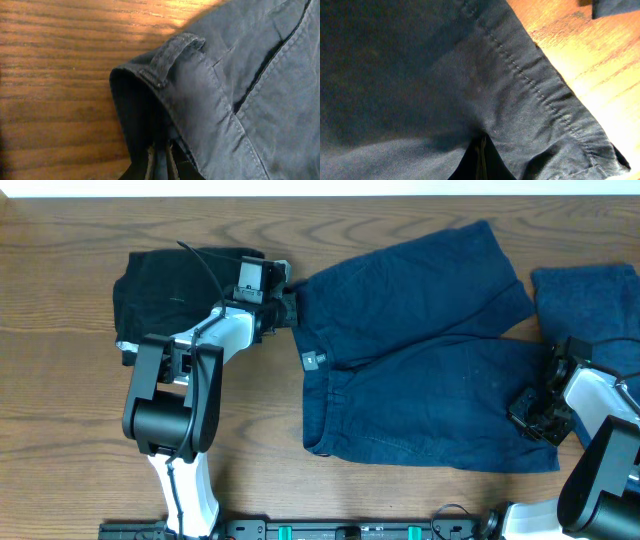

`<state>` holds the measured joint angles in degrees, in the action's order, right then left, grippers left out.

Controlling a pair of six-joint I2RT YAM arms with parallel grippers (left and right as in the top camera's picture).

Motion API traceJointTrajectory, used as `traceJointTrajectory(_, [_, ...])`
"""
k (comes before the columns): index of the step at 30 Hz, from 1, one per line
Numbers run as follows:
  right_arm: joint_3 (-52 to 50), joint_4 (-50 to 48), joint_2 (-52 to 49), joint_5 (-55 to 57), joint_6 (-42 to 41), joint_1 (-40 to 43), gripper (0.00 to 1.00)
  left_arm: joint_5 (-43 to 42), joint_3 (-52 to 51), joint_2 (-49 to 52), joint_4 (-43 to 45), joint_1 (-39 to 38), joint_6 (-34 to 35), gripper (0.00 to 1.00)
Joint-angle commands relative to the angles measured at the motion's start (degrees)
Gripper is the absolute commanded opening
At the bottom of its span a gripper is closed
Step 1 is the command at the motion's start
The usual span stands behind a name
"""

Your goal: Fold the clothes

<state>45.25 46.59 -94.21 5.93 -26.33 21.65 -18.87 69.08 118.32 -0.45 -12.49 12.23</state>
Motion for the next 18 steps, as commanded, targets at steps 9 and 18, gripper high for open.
traceJointTrajectory(9, [-4.2,-5.05,-5.88,-1.92,0.7,0.02,0.01,1.6,-0.39,2.69,6.84,0.13,3.45,0.12])
traceJointTrajectory(18, [-4.2,-5.07,-5.88,-1.92,0.7,0.02,0.01,1.62,-0.37,9.9,14.36,0.22,6.1,0.11])
